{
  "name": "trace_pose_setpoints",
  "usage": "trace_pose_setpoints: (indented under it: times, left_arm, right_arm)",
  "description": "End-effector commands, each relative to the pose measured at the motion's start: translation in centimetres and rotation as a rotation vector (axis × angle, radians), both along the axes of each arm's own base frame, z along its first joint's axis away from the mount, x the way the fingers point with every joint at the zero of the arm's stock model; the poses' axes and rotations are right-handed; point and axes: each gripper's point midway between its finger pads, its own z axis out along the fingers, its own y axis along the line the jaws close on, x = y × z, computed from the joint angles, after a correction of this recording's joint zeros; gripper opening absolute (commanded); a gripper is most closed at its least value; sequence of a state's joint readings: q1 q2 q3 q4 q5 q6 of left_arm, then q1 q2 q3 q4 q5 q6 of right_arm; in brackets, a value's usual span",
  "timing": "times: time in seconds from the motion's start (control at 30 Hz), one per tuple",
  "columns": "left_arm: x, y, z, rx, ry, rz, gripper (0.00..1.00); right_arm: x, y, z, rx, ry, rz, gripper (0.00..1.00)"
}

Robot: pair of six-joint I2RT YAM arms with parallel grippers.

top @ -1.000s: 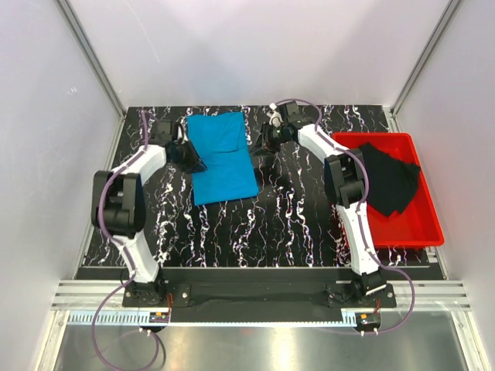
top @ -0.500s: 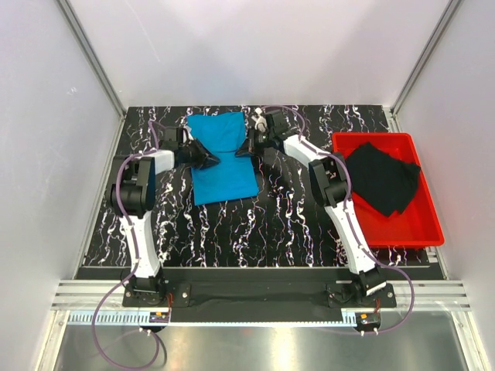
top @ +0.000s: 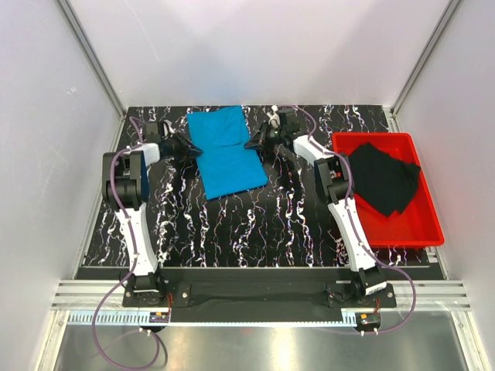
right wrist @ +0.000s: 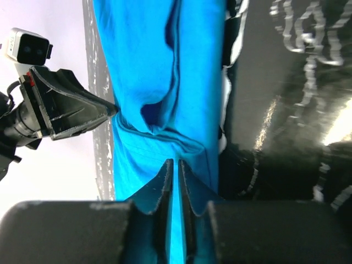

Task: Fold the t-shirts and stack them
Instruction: Fold the tshirt

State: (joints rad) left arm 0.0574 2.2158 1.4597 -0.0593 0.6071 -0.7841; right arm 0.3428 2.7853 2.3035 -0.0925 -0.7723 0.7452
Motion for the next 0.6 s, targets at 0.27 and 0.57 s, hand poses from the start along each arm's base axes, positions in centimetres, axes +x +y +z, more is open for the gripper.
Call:
trace_pose_setpoints:
  times: [0.27, 0.57]
  left_arm:
    - [-2.9, 2.3, 10.7, 0.332, -0.154, -0.013, 0.43]
    - [-15.5, -1.1, 8.9, 0.431, -0.09, -0.052, 0.59]
  right_arm:
    - [-1.4, -2.4, 9.0, -0.115, -0.075, 0.033, 0.55]
    - [-9.9, -7.9, 9.5, -0.353, -0.085, 0.061, 0.79]
